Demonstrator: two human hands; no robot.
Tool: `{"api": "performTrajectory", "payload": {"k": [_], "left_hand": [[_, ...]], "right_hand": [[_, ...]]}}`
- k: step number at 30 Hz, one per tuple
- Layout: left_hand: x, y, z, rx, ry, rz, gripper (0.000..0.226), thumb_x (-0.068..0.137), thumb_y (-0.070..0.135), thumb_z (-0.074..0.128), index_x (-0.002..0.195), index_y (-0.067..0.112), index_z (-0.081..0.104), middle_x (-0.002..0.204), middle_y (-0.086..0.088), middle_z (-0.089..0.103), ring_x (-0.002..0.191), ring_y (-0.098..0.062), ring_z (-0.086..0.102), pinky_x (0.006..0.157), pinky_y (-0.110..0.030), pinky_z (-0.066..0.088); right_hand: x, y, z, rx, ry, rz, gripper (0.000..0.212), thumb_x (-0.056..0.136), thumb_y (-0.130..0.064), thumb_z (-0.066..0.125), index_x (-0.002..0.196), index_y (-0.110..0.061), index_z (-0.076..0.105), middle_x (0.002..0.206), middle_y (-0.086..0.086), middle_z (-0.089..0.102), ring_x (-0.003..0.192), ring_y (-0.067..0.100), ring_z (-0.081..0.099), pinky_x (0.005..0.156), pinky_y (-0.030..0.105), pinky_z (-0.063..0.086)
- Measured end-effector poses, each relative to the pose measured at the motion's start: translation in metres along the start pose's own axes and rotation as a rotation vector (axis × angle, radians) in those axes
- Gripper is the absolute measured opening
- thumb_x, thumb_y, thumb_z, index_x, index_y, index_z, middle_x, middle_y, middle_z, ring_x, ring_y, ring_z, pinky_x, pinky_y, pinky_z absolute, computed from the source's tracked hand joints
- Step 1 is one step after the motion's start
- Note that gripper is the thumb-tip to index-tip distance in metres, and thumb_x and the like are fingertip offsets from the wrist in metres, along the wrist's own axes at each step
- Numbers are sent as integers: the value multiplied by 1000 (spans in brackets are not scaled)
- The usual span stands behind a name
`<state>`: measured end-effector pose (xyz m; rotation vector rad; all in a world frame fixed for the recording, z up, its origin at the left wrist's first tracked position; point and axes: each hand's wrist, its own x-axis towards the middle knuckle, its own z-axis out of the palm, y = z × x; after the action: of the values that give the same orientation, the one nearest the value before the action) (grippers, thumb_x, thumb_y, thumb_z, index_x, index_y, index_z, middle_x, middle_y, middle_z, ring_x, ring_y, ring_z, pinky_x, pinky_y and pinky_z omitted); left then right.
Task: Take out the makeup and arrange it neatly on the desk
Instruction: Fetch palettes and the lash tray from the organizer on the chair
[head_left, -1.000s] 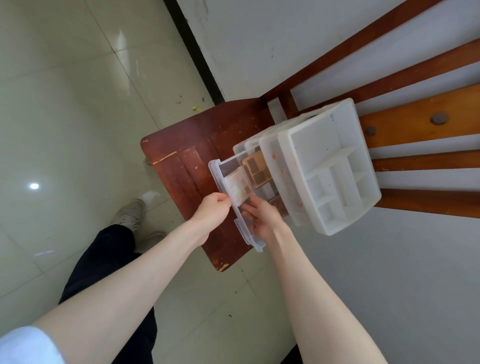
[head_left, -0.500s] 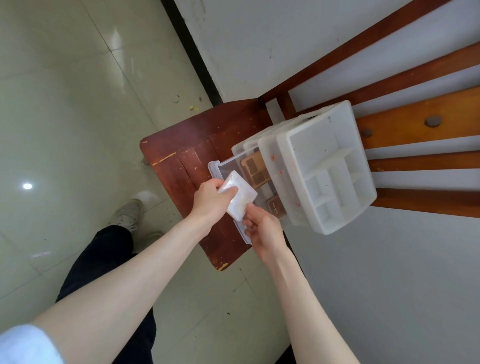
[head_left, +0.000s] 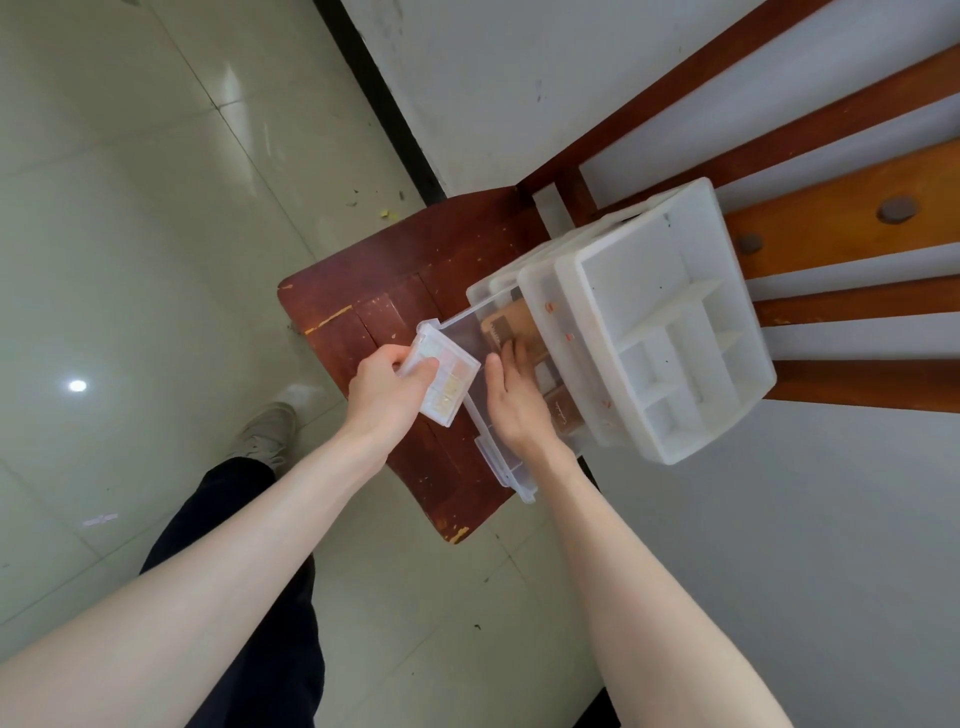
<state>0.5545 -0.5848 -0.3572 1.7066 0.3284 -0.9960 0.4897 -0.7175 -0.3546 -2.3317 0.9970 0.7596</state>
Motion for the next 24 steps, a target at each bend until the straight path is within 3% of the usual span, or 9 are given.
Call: {"api": "performTrajectory", "payload": {"k": [3,6,9,13,17,19,24], "left_hand": [[0,-1,2,-23,-7,-18,23,90,23,54,111,13,59,102,0,63,92,-16,58,70,-23,42],[-1,-2,3,-34,-28,-27,21,90,22,54,109,14,59,99,1,63,89,-15,59,70,-22,42],[1,-3,1,-20,-26,-23,20,91,22,54,109,14,59,94,3,61,85,-11,58,64,-20,42],[4,-2,-2,-7,-33,-24,22,92,21,53,112,13,58,100,1,62,90,-14,58,66,-21,44],[4,0,-3,-8,-75,-46,24,93,20,53,115,12,57,105,-3,63,97,-19,61,85,-35,52],[4,0,-3,-10,-88,-54,23,93,19,52,114,12,57,106,-4,64,97,-19,61,89,-39,51],[-2,-1,-4,-56,-102,-65,13,93,18,52,105,16,56,105,-4,65,97,-19,62,89,-37,51]], "right_hand": [[-15,4,8,25,-24,-49,54,100,-44,13,149,-22,21,158,0,12,145,18,13,117,40,17],[-26,10,16,16,148,-80,43,101,-33,26,136,-18,47,148,2,37,136,20,33,113,37,27],[-17,16,20,-20,245,11,45,98,-30,40,140,-17,37,150,3,33,135,21,34,112,37,28],[2,10,24,42,286,142,70,88,-35,60,145,-17,23,149,4,33,136,24,33,111,45,32],[8,9,27,32,272,209,81,83,-45,64,145,-16,19,147,6,32,135,27,35,109,45,36],[5,12,25,25,270,223,77,84,-42,65,143,-16,24,143,8,35,128,28,41,105,43,40],[-12,19,10,95,381,208,40,90,-19,57,128,-14,47,131,8,46,116,26,51,99,36,42]]}}
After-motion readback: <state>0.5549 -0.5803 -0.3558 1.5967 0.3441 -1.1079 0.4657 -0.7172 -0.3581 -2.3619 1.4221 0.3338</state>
